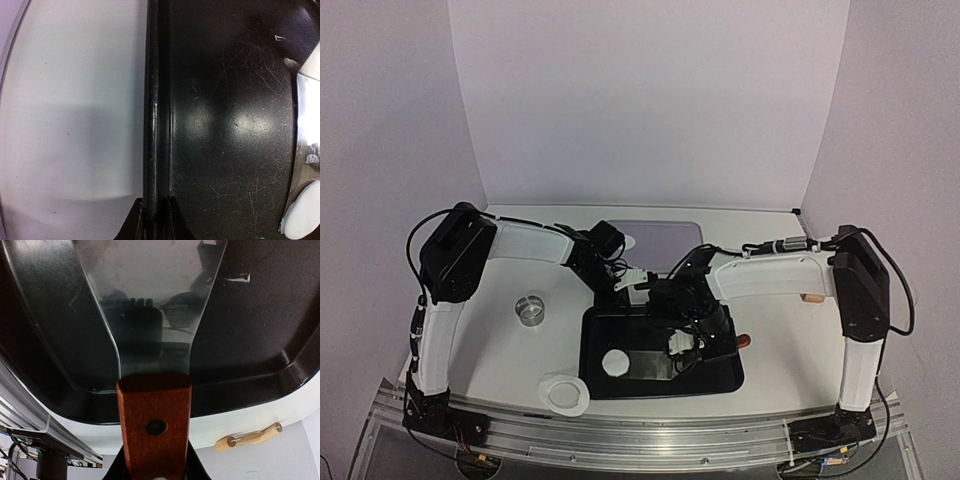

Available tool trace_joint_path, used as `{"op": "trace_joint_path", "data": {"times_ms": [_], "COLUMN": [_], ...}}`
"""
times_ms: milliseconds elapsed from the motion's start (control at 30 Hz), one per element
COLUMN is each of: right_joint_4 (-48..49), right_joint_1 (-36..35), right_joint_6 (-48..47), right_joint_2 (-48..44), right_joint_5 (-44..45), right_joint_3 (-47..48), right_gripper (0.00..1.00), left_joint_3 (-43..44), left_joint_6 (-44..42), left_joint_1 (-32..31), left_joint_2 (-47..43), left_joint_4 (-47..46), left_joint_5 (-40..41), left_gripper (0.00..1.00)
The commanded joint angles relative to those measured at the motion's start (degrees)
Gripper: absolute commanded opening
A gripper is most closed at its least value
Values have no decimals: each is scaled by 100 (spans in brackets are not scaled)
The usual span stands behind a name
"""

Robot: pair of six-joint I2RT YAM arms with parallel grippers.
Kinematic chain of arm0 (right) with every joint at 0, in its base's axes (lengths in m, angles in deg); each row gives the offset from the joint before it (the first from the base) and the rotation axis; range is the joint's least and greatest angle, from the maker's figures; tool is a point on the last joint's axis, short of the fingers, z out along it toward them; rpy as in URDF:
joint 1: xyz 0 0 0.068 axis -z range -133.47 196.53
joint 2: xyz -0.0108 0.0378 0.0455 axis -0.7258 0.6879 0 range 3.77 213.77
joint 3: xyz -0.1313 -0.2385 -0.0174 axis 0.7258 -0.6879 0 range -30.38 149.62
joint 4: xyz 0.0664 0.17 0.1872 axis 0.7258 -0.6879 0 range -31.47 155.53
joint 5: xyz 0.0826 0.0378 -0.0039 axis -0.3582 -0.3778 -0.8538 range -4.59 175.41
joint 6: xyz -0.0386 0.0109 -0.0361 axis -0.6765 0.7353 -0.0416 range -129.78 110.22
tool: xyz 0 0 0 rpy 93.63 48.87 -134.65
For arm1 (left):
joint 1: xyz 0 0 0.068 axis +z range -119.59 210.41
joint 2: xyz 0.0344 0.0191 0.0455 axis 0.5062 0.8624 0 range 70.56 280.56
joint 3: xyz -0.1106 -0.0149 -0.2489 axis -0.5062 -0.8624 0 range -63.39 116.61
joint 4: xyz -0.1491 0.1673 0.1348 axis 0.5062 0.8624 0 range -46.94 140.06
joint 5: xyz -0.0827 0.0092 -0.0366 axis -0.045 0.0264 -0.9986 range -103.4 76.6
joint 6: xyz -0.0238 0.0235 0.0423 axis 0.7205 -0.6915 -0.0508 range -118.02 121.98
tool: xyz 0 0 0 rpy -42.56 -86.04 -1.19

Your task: Roll out the dumpling wrappers from the dough

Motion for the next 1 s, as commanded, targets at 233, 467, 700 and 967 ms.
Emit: {"op": "trace_joint_path", "data": {"times_ms": [233,467,700,967], "right_joint_4": [502,486,231,117], "right_joint_1": [275,485,985,1956], "right_joint_6": [180,145,52,-125], "right_joint_2": [-1065,-1794,-2439,-2708], "right_joint_5": [-879,-799,-537,-459], "right_joint_3": [-672,-1133,-1355,-1133], "right_gripper": [0,0,0,0], "left_joint_3": [-33,11,42,191], "left_joint_6": [-595,-868,-1215,-1744], "left_joint_1": [-55,-49,-41,57], "left_joint_2": [-17,3,26,73], "left_joint_4": [-160,13,167,344], "left_joint_5": [397,385,452,466], "left_gripper": [0,0,0,0]}}
